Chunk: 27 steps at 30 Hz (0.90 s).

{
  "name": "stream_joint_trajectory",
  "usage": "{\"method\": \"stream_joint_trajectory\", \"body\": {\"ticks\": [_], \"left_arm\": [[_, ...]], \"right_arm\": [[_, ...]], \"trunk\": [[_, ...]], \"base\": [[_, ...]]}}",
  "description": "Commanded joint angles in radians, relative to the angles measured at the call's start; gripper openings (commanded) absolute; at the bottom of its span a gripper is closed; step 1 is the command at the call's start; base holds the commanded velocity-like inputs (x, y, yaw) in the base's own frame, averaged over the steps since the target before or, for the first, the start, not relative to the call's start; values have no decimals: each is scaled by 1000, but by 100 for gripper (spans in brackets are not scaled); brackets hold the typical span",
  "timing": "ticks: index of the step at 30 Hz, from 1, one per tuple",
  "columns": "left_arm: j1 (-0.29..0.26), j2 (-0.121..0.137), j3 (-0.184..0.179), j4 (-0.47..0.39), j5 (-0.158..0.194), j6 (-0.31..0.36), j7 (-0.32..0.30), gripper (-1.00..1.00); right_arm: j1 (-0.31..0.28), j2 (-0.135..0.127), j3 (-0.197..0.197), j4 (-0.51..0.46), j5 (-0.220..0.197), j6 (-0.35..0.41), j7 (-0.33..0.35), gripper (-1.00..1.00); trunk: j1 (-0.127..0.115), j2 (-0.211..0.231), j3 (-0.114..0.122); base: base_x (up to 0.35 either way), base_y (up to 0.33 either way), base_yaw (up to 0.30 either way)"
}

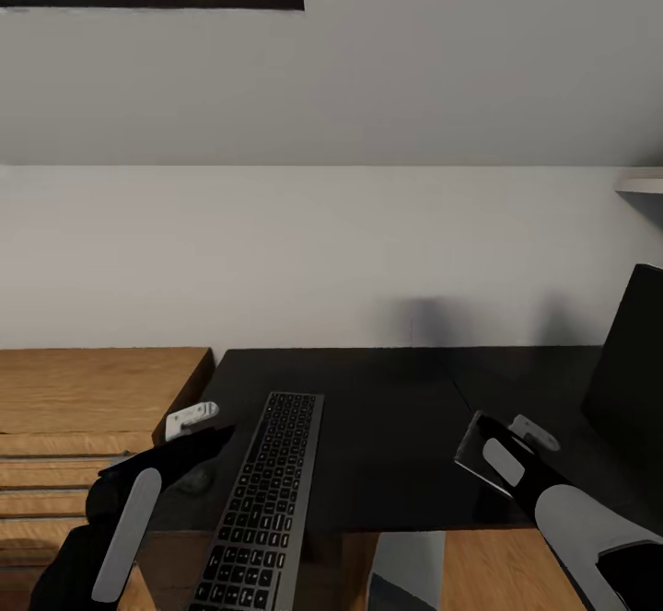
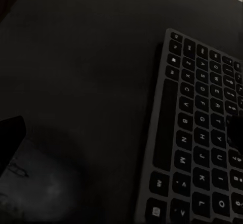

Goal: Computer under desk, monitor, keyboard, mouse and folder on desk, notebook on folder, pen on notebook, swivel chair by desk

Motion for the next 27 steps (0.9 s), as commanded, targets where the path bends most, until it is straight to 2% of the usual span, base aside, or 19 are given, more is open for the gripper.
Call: {"method": "stream_joint_trajectory", "body": {"ticks": [1,27], "left_arm": [[-1,0,0,-1,11,3,8,100],[-1,0,0,-1,12,4,8,100]], "right_arm": [[1,0,-3,0,-43,81,-1,100],[1,0,0,0,-36,78,2,100]], "trunk": [[0,0,-1],[0,0,-1]], "base": [[0,0,249],[0,0,226]]}}
